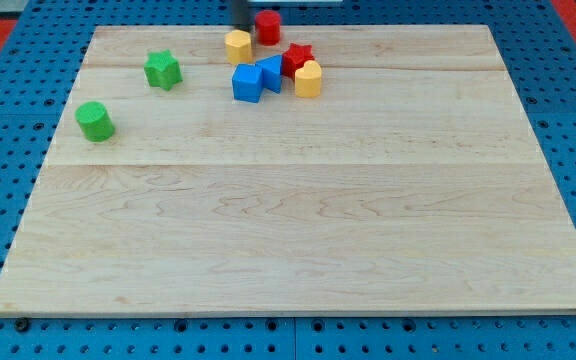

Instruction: Push the red star and blue triangle into the blue cube

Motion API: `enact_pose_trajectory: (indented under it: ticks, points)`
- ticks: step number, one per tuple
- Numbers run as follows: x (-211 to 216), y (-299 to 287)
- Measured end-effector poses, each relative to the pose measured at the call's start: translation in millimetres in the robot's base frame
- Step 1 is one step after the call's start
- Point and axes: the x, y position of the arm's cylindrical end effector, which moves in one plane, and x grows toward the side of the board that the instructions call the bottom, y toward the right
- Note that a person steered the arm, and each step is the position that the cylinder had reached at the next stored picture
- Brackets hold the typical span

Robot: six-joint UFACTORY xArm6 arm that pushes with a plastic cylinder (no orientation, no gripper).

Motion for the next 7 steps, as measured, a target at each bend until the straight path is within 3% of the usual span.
enact_pose_trajectory:
  ticks: [1,2,3,5,6,7]
  points:
    - [6,55]
    - [48,71]
    - [35,134]
    - [-2,130]
    - [-2,105]
    - [33,55]
